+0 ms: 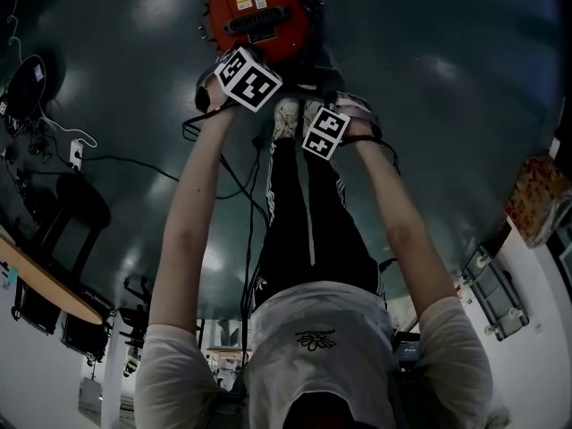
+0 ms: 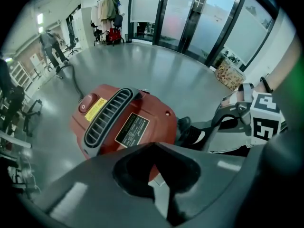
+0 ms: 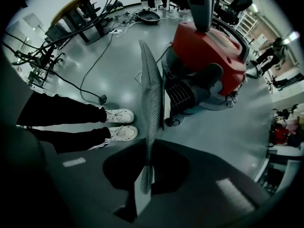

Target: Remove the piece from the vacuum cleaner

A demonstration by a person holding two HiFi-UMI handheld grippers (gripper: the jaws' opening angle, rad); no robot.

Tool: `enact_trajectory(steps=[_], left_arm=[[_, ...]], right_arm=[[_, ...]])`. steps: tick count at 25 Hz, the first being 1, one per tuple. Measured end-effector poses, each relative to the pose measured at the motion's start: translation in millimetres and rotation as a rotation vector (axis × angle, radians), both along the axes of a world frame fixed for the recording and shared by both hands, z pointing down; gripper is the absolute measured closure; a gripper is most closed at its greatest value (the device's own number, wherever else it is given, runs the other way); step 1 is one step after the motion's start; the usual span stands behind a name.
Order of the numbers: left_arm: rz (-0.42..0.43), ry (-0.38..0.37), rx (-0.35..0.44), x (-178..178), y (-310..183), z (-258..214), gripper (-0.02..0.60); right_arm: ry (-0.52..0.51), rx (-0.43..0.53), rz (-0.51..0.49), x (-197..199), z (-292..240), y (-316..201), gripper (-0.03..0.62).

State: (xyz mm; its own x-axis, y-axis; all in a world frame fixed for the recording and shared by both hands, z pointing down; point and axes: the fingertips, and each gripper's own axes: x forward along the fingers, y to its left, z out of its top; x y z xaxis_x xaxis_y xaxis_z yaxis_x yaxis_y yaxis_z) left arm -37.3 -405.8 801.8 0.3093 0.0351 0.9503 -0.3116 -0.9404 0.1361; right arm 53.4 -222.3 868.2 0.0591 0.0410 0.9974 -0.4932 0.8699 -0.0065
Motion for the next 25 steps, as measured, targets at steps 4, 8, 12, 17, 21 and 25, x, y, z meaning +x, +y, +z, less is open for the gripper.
enact_trajectory(steps=[4,8,12,17,21,25], left_arm=[[-0.008,0.002,0.002,0,0,-2,0.580],[-0.015,0.012,0.008,1,0,-2,0.580],[-0.070,0.027,0.028,0,-3,-5,0.580],[-0.254,0.147,0.059,3,15,-37,0.581],[-0.491,0.326,0.140,-1,25,-121,0.581],[-0.655,0.531,0.305,-14,34,-263,0.581]], right_arm=[[-0.028,-0.043,-0.024,-11,-2,17,0.559],[-0.058,-0.098,0.000,-16,-5,53,0.559],[-0.083,-0.086,0.206,-7,-19,53,0.559],[-0.116,-0.023,0.248,-4,-59,36,0.557],[-0.167,0.131,0.311,-9,-128,14,0.557],[-0.271,0.319,0.524,0,-240,-12,0.557]])
